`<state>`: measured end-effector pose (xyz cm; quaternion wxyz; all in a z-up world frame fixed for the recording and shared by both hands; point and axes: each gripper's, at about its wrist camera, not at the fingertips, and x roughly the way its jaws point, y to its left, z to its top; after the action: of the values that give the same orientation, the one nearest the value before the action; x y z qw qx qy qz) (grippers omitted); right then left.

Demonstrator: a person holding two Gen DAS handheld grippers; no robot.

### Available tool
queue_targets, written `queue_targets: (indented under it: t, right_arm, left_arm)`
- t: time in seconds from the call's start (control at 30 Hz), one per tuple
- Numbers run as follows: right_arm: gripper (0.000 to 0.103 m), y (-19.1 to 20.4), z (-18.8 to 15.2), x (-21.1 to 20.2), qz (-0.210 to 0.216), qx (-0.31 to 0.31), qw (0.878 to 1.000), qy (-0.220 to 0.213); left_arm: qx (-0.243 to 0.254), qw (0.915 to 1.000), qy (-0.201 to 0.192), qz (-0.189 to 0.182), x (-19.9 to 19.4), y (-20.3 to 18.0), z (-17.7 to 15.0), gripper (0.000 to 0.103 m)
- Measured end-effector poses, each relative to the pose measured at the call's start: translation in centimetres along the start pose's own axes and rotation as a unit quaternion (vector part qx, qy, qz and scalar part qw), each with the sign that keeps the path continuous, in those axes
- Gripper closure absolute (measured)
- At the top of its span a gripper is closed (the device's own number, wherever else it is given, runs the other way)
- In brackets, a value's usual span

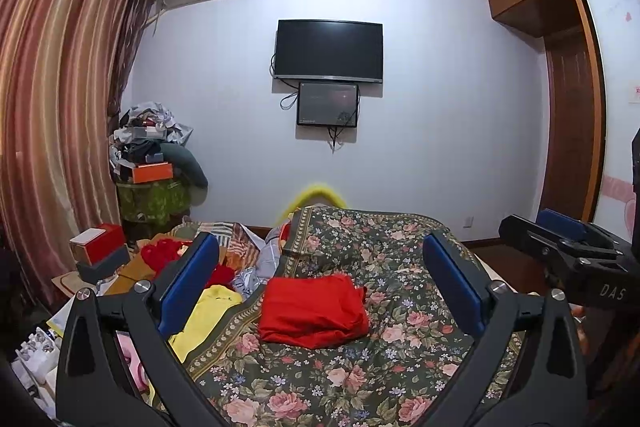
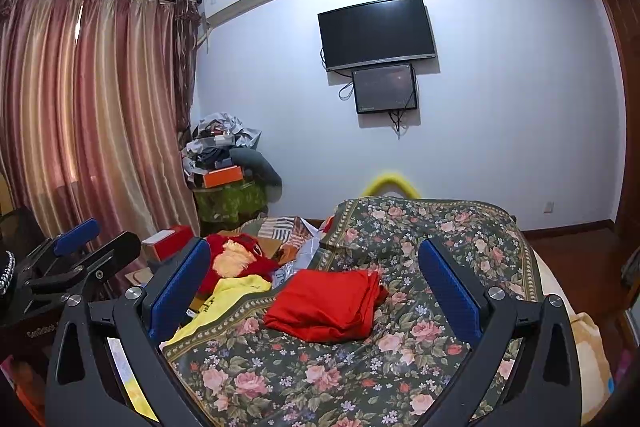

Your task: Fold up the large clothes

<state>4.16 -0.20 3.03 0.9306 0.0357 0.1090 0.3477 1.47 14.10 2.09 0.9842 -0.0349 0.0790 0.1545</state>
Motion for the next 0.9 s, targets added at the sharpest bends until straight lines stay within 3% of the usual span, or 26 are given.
queue_targets:
  t: [0.9]
  right_arm:
    - [0.000, -0.2, 0.3, -0.4, -0.006, 0.001, 1.000, 0.011]
  left_arm:
    - [-0.022, 0.9991, 0.031, -0.018, 1.4, 0.8, -0.6, 0.000]
